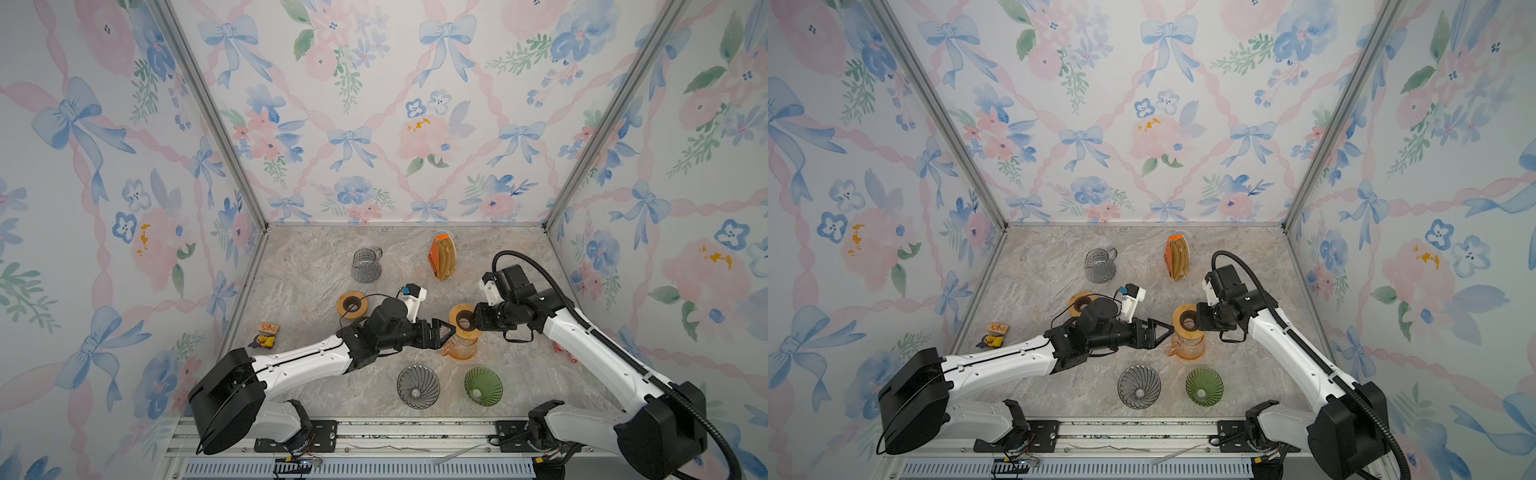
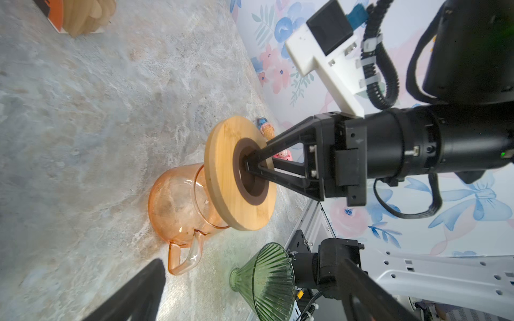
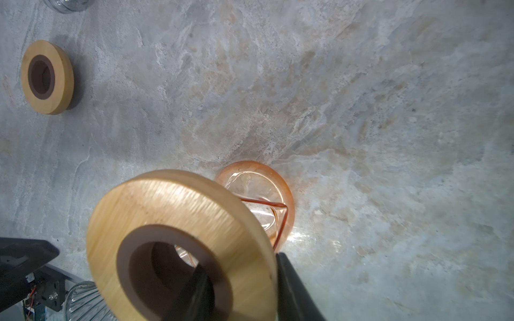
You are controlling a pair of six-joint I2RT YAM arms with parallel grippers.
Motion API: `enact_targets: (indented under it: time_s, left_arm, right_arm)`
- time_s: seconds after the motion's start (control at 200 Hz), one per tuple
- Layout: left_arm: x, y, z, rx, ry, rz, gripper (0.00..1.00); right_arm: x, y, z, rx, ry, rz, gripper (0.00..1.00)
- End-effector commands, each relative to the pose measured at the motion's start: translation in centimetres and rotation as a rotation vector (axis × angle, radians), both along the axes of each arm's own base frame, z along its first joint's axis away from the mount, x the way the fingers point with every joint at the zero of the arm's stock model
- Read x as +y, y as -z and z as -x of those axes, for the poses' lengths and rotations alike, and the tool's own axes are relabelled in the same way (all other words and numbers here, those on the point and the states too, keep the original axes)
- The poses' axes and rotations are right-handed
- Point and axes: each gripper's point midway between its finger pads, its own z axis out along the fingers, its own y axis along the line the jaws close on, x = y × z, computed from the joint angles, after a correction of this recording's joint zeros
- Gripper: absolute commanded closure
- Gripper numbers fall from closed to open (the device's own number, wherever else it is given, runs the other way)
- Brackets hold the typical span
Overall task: Place the coffee filter in the dripper
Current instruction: 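Lift the wooden stand with the right gripper and carry it over the orange server, then lower the wooden stand onto the orange server's mouth and open the right gripper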
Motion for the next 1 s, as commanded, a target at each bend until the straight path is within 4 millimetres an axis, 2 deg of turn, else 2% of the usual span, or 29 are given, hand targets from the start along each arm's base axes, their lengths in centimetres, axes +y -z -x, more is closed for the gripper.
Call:
enact_targets:
  time_s: [0.0,0.19,0.56,0.995]
  left_arm:
    - [0.7,0.3,0.6,-0.030,0.023,-0.006,0.02]
    - [1.4,1.8,1.2,-0.039,0.050,-0.061,0.02]
    - [1.3,3.4,1.6,-0.056,0.082,-0.110,0.02]
    - [0.1,3.4,1.5,-0.062,0.102,-0.121,0.02]
  right_arm:
    - [0.2,1.2,0.8,0.042,-0.011,0.023,0.64]
    - [0.2,2.5,1.0,0.069,-0.006,0.048,0.63]
    - [-0.2,2.8,0.9,0.064,0.016,0.074,0.63]
    - [-0.5,3.7,1.0,0.086,0.024,0.091,0.63]
